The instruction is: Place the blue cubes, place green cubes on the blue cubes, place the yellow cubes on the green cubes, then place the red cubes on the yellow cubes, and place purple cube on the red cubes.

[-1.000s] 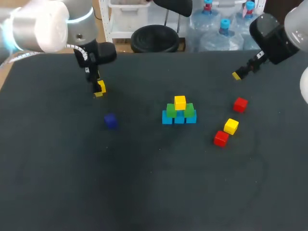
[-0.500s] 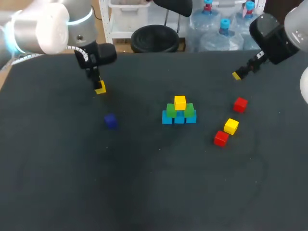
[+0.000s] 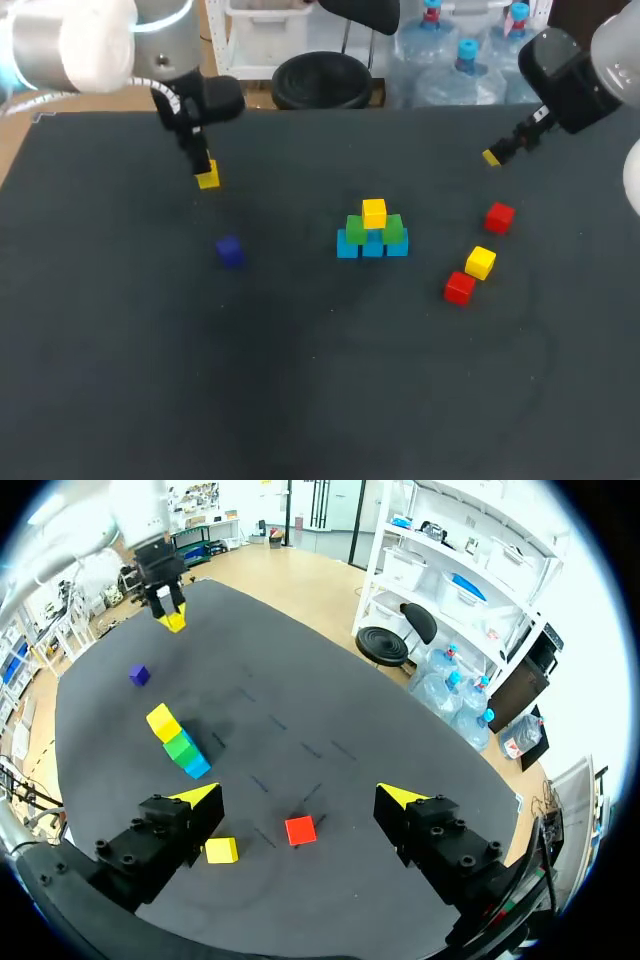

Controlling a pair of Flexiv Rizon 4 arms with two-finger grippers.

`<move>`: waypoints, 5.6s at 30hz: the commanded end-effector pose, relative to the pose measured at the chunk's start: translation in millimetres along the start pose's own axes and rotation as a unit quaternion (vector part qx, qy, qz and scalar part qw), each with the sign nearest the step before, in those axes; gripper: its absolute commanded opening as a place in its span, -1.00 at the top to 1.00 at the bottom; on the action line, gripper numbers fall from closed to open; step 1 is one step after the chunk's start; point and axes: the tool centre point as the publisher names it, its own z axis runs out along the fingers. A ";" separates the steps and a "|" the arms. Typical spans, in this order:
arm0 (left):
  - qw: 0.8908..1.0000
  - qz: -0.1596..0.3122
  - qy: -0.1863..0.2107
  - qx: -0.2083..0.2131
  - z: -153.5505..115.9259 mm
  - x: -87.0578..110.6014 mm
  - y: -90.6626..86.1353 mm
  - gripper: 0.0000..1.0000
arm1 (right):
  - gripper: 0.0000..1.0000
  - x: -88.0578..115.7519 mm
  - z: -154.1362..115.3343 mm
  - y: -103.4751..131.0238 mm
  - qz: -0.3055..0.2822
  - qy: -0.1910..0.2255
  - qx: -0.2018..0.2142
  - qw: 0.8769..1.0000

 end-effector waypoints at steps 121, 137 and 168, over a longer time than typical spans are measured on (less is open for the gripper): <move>0.996 0.083 0.011 0.022 -2.1 -193.7 -138.0 1.00 | -1.00 0.6 -0.4 1.1 0.001 0.000 0.003 1.000; 0.996 0.081 0.015 0.026 0.4 -192.0 -138.0 1.00 | -1.00 0.6 -0.4 1.1 0.001 0.000 0.003 1.000; 0.997 0.074 0.014 0.034 2.2 -192.8 -136.5 -0.47 | -1.00 0.6 -0.4 1.1 0.001 0.000 0.003 1.000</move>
